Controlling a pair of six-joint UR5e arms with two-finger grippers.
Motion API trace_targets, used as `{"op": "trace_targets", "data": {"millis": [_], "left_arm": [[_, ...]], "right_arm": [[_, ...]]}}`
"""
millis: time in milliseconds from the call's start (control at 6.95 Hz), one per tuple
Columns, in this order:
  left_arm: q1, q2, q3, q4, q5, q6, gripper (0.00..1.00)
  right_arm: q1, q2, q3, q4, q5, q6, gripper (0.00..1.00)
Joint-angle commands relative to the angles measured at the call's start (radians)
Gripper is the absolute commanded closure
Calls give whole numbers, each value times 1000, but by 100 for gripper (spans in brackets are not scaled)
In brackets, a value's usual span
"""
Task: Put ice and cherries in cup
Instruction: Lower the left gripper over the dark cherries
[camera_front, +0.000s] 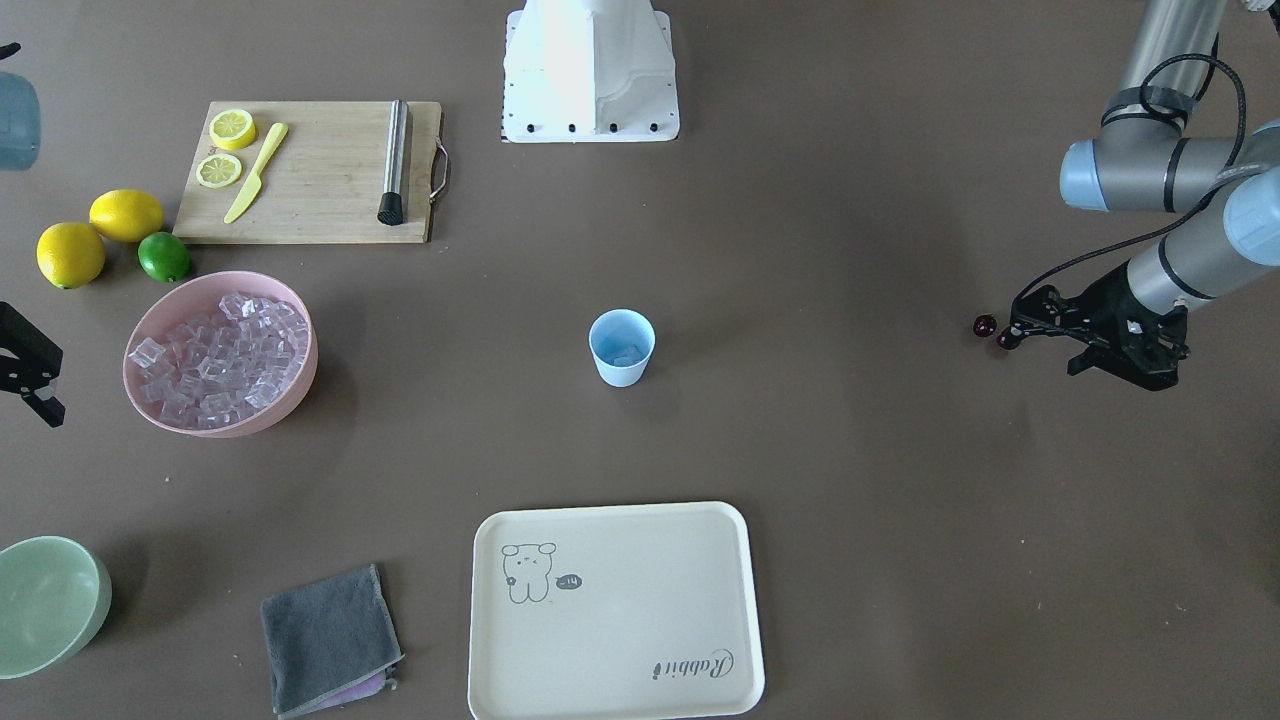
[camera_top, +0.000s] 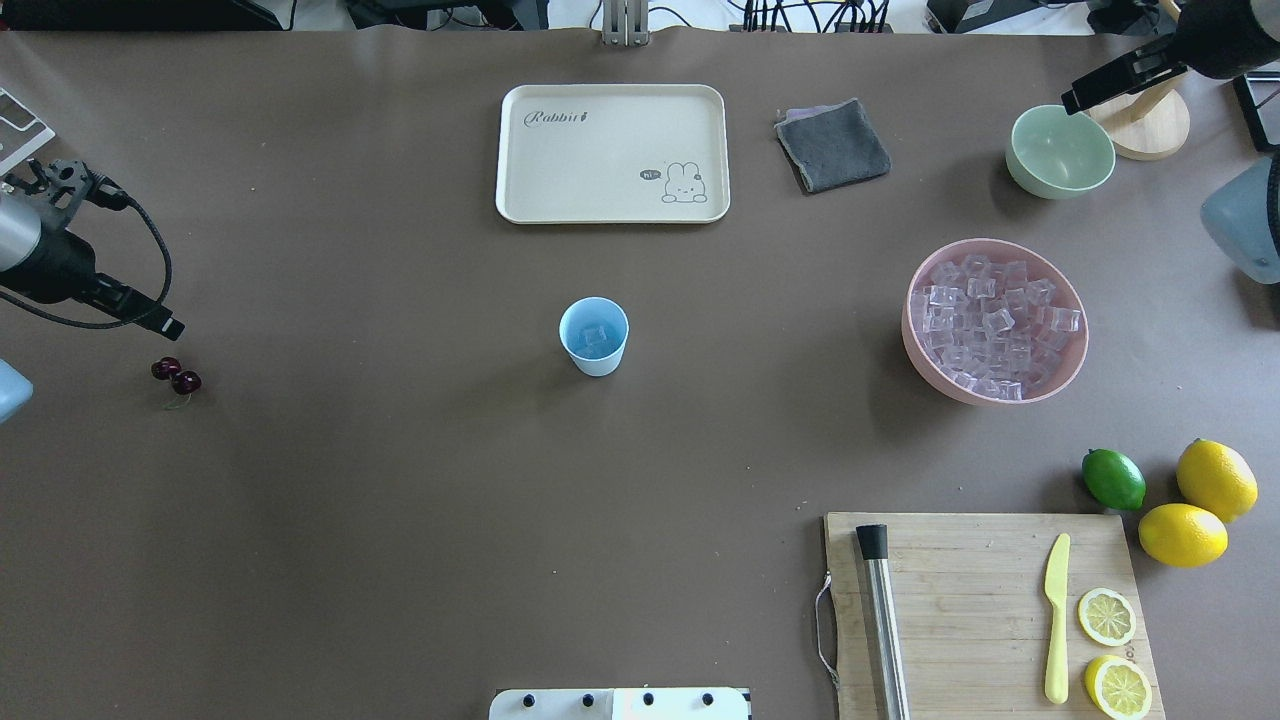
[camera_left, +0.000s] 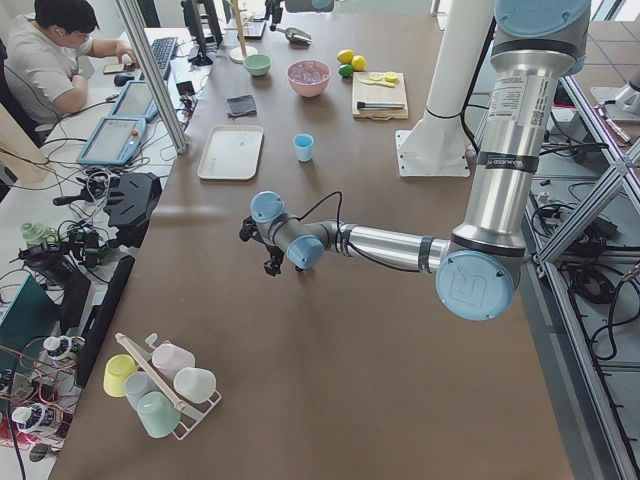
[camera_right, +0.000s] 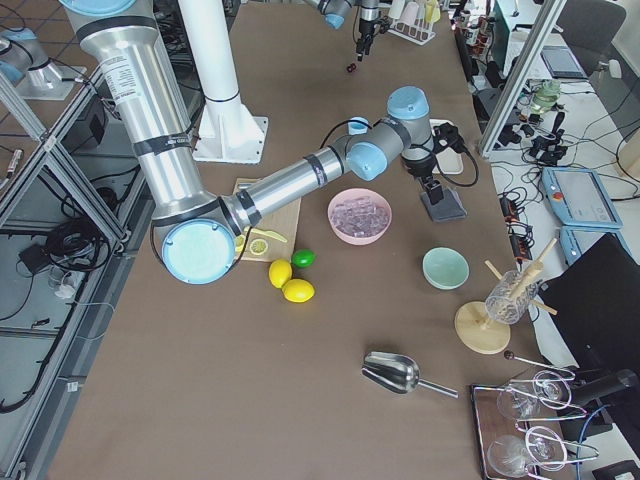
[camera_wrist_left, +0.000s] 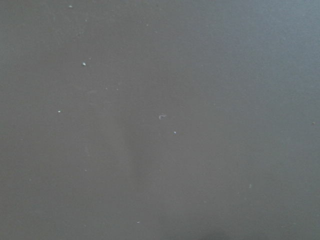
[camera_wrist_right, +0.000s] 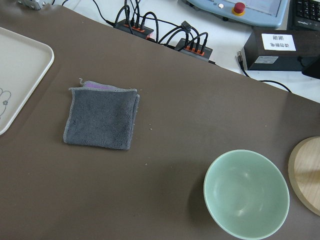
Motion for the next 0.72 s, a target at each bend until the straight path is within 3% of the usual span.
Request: {"op": "trace_targets", "data": {"millis": [0,288,576], "left_arm": [[42,11,-9,-1,19,-4,10],[70,20,-13,-1,25,-9,11],[71,34,-13,-1,25,0,19]], "right_arm": [[1,-7,1,1,-14,0,0],[1,-12,3,2,-33,0,0],[1,-21,9,2,-43,0,0]]}}
